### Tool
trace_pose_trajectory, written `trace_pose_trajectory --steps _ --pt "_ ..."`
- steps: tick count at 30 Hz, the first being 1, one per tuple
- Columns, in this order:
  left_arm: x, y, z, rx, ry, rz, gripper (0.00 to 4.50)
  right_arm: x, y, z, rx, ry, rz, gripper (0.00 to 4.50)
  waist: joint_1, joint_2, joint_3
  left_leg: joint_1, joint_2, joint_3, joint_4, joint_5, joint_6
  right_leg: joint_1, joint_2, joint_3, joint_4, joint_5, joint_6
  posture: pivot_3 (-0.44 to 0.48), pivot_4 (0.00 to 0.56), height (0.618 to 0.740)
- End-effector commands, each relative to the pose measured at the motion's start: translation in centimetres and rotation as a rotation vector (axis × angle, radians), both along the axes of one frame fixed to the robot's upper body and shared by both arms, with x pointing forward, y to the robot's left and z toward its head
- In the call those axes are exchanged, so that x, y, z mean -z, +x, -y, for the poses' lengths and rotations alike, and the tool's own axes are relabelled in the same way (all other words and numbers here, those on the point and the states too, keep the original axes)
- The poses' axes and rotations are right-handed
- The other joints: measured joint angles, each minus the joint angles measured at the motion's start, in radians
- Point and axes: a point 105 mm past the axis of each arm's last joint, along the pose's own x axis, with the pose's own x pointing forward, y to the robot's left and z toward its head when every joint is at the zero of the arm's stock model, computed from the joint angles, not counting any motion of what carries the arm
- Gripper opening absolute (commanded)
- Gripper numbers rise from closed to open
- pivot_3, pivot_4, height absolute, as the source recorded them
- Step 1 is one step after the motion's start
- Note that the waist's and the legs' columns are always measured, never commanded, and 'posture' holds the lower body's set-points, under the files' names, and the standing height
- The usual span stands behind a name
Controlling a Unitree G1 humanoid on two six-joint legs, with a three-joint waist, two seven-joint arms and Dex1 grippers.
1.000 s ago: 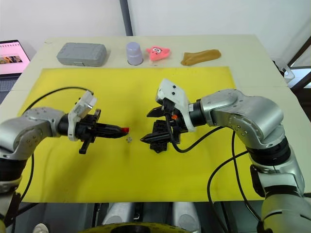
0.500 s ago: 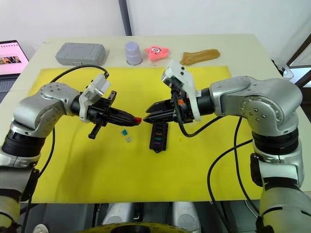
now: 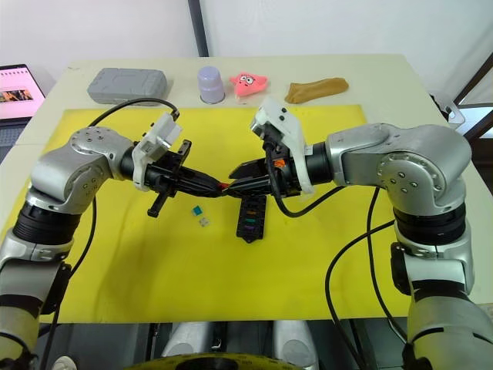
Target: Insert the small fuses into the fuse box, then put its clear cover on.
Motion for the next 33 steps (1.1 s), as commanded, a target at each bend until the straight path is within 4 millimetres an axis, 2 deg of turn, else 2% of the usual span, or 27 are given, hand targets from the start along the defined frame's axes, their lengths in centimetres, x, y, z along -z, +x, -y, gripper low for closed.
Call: trace_pose_trajectory --steps 1,4,7,9,21,24,28,29,31,33 --pt "-0.9 -0.1 0.1 0.006 -0.016 0.049 0.00 -0.5 -0.2 -0.2 -0.010 0.010 0.031 1.81 0.000 0.000 0.000 0.000 0.000 0.000 0.000 0.000 0.000 0.000 0.000 0.000 0.000 0.000 0.000 0.000 0.150 0.740" --pt "-0.9 0.0 0.0 0.002 -0.017 0.048 0.00 -0.4 -0.2 -0.2 -0.010 0.006 0.032 1.81 0.000 0.000 0.000 0.000 0.000 0.000 0.000 0.000 0.000 0.000 0.000 0.000 0.000 0.000 0.000 0.000 0.150 0.740" --pt "-0.9 0.0 0.0 -0.001 -0.016 0.048 0.00 -0.3 -0.2 -0.2 -0.010 0.004 0.032 0.92 0.000 0.000 0.000 0.000 0.000 0.000 0.000 0.000 0.000 0.000 0.000 0.000 0.000 0.000 0.000 0.000 0.150 0.740" --pt "-0.8 0.0 -0.1 -0.004 -0.015 0.048 0.00 -0.3 -0.2 -0.2 -0.011 0.001 0.034 0.02 0.000 0.000 0.000 0.000 0.000 0.000 0.000 0.000 0.000 0.000 0.000 0.000 0.000 0.000 0.000 0.000 0.150 0.740" --pt "0.1 0.9 -0.5 -0.103 0.055 0.009 0.00 -0.4 -0.2 -0.1 -0.011 -0.014 0.056 0.02 0.000 0.000 0.000 0.000 0.000 0.000 0.000 0.000 -0.001 0.000 0.000 0.000 0.001 0.000 0.000 0.000 0.150 0.740" --pt "1.2 1.5 -1.7 -0.182 0.123 0.055 0.94 0.6 1.0 0.5 0.020 -0.124 0.166 0.00 -0.003 0.000 0.000 0.000 0.000 0.000 0.000 0.000 -0.001 0.000 0.000 0.000 0.001 0.000 0.000 0.000 0.150 0.740" --pt "2.7 2.5 -2.5 -0.261 0.153 0.119 2.98 2.8 2.4 1.1 0.012 -0.242 0.280 0.00 -0.001 0.000 0.000 0.000 0.000 0.000 0.000 0.000 0.000 0.000 0.000 0.000 0.001 0.000 0.000 0.000 0.150 0.740" --pt "3.1 2.6 -2.5 -0.271 0.159 0.135 3.63 3.2 2.5 1.1 0.002 -0.255 0.295 0.00 -0.001 0.000 0.000 0.000 0.000 0.000 0.001 0.000 0.000 0.000 0.000 0.000 0.001 0.000 0.000 0.000 0.150 0.740" --pt "4.5 2.8 -2.3 -0.281 0.184 0.174 4.47 4.2 2.9 1.3 -0.014 -0.289 0.310 0.00 0.000 0.000 0.000 0.000 0.000 0.001 0.001 0.000 0.000 0.000 0.000 0.000 0.001 0.000 0.000 0.000 0.150 0.740" --pt "5.5 2.9 -1.6 -0.289 0.177 0.211 4.47 4.8 3.1 1.4 -0.033 -0.312 0.319 0.00 0.003 0.000 0.000 0.000 -0.001 0.001 0.002 0.000 0.000 0.000 0.000 0.000 0.000 0.000 0.000 0.000 0.150 0.740"
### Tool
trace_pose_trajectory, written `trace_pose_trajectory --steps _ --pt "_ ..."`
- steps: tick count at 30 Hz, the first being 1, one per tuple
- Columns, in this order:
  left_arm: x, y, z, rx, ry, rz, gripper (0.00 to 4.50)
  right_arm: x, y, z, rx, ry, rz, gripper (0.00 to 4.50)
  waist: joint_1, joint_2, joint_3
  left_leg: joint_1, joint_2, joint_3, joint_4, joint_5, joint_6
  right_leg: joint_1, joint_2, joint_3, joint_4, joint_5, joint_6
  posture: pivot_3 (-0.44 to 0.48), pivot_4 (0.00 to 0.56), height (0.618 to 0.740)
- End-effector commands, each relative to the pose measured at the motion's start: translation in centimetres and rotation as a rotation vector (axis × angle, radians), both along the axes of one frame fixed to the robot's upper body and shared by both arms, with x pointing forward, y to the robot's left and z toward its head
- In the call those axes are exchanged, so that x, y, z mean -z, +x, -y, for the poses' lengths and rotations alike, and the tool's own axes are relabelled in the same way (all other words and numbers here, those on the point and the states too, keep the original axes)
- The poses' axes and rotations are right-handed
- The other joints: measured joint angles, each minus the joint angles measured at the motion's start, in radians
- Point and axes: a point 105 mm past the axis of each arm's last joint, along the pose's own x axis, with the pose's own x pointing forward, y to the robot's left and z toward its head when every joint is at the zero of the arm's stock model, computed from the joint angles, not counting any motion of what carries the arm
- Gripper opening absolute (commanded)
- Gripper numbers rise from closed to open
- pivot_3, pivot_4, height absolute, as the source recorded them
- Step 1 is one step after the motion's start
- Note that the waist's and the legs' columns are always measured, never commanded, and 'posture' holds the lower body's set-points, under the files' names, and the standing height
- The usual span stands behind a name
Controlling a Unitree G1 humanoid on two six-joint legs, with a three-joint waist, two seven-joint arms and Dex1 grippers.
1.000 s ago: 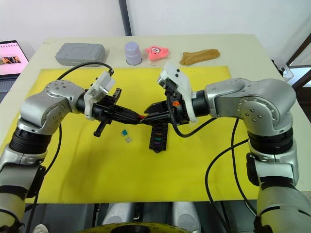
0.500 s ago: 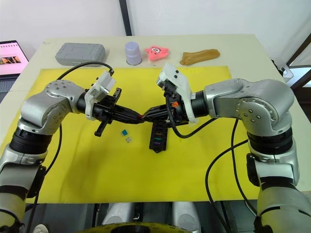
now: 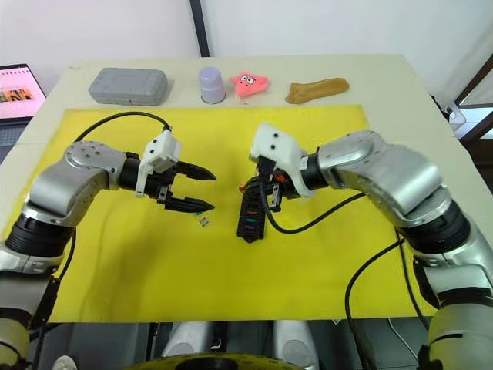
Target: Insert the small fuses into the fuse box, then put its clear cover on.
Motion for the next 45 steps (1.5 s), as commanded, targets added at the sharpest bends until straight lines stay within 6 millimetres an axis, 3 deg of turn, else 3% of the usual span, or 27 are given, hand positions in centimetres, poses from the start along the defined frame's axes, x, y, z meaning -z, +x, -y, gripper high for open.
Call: trace_pose_trajectory --steps 1,14,33,45 --pt "1.0 0.1 1.2 0.007 0.003 0.086 4.47 -0.2 0.4 0.3 -0.037 -0.034 0.071 0.00 0.003 0.000 0.000 0.000 0.000 0.000 0.000 0.000 0.000 0.000 0.000 0.000 0.000 0.000 0.000 0.000 0.150 0.740" --pt "2.9 0.1 3.4 0.087 0.019 0.125 4.47 1.1 0.3 0.8 -0.053 -0.086 0.071 0.00 0.003 0.000 0.000 -0.001 0.000 0.000 0.005 -0.001 0.002 0.000 0.000 0.000 0.003 0.000 0.000 0.000 0.150 0.740" --pt "2.9 -0.2 3.6 0.129 0.035 0.128 4.47 2.2 0.7 0.9 -0.030 -0.075 0.068 0.00 0.002 0.000 0.000 -0.001 0.000 0.000 0.009 -0.002 0.003 0.001 0.000 0.000 0.004 0.000 0.000 0.000 0.150 0.740" --pt "2.8 -0.7 3.7 0.141 0.029 0.118 4.47 0.6 0.5 1.0 -0.025 -0.052 0.084 0.00 0.003 0.000 0.000 -0.001 0.000 0.000 0.009 -0.002 0.003 0.001 0.000 0.000 0.006 0.000 0.000 0.000 0.150 0.740"
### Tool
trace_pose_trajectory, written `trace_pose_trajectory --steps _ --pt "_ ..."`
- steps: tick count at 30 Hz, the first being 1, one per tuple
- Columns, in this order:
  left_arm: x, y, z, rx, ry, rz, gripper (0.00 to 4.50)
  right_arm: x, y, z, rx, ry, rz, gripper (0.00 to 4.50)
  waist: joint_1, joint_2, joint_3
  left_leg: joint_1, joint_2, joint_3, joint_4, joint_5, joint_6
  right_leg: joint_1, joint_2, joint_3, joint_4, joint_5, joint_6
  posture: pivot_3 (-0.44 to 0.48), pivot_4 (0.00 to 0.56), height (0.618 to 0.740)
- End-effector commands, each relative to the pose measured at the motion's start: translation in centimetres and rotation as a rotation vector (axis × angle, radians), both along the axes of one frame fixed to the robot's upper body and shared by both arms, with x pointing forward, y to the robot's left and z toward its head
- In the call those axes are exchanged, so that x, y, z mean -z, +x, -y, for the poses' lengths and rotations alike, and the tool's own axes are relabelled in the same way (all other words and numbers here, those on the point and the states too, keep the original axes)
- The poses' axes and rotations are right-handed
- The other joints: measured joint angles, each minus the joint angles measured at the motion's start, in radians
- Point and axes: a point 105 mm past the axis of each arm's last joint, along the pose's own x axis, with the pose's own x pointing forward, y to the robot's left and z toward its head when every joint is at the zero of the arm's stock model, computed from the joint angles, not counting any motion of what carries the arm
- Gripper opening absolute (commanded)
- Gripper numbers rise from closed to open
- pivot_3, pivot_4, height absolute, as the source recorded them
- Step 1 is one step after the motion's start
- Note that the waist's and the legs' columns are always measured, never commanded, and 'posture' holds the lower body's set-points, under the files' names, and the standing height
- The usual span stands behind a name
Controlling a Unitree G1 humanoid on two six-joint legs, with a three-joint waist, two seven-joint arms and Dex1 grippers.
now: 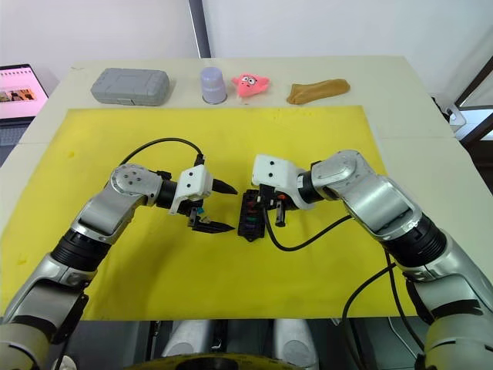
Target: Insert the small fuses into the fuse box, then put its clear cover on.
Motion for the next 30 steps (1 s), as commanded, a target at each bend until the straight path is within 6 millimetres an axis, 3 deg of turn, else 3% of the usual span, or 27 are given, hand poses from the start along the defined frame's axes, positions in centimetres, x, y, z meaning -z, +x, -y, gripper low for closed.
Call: trace_pose_trajectory --steps 1,30 --pt "-0.9 -0.2 0.3 0.019 -0.017 0.028 4.47 -2.0 -0.1 -0.1 -0.013 0.036 0.054 0.00 0.001 0.000 0.000 0.000 0.000 0.000 0.000 0.000 0.000 0.000 0.000 0.000 0.000 0.000 0.000 0.000 0.150 0.740" --pt "-0.9 -0.4 0.5 0.029 -0.019 0.027 4.47 -1.0 0.0 -0.1 0.004 0.041 0.045 0.00 0.000 0.000 0.000 0.000 0.000 0.000 0.001 0.000 0.000 0.000 0.000 0.000 0.001 0.000 0.000 0.000 0.150 0.740"
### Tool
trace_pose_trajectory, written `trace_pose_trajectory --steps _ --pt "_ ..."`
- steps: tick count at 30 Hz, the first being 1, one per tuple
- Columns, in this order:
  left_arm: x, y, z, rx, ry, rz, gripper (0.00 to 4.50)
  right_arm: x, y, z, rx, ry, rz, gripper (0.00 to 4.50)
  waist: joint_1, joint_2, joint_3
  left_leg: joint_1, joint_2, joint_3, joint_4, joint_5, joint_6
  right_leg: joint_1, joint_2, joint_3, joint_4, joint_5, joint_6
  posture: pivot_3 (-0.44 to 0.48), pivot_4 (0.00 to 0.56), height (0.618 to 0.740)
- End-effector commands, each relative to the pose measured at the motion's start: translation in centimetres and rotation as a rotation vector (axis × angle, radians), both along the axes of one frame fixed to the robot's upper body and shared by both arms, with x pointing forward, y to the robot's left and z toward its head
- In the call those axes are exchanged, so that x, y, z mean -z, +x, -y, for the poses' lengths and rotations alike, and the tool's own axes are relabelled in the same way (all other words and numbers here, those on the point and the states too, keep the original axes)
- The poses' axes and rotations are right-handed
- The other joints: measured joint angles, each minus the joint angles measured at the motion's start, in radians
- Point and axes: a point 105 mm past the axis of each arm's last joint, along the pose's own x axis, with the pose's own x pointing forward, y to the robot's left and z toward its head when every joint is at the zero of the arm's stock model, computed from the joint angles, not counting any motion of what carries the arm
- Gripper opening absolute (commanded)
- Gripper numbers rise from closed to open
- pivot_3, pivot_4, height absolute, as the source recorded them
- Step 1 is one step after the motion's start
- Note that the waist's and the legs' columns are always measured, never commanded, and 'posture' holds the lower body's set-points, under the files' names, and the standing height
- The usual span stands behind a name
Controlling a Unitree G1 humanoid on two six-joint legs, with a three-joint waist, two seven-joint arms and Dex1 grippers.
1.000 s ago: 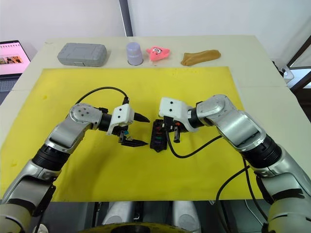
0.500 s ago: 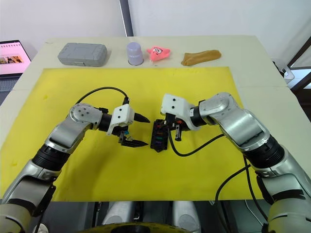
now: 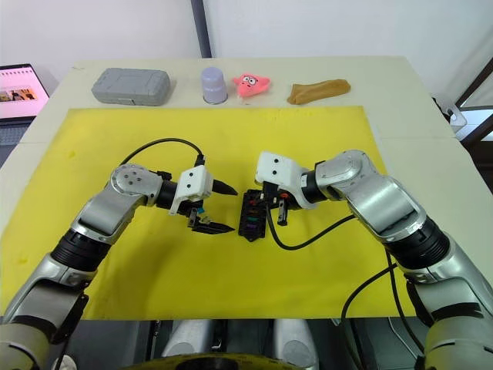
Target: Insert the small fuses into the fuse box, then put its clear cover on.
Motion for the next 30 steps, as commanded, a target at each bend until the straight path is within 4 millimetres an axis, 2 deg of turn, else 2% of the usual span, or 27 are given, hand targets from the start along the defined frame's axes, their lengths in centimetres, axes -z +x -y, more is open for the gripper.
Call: trace_pose_trajectory --steps 1,30 --pt "-1.0 -0.3 0.5 0.028 -0.022 0.035 4.47 -1.0 0.0 -0.3 -0.017 0.025 0.046 0.00 0.000 0.000 0.000 0.000 0.000 0.000 0.000 0.000 0.000 0.000 0.000 0.000 0.000 0.000 0.000 0.000 0.150 0.740" --pt "-1.0 -0.4 0.7 0.032 -0.025 0.036 4.47 0.2 0.2 -0.2 -0.017 0.003 0.040 0.00 0.000 0.000 0.000 0.000 0.000 0.000 0.000 0.000 0.000 0.000 0.000 0.000 0.000 0.000 0.000 0.000 0.150 0.740"
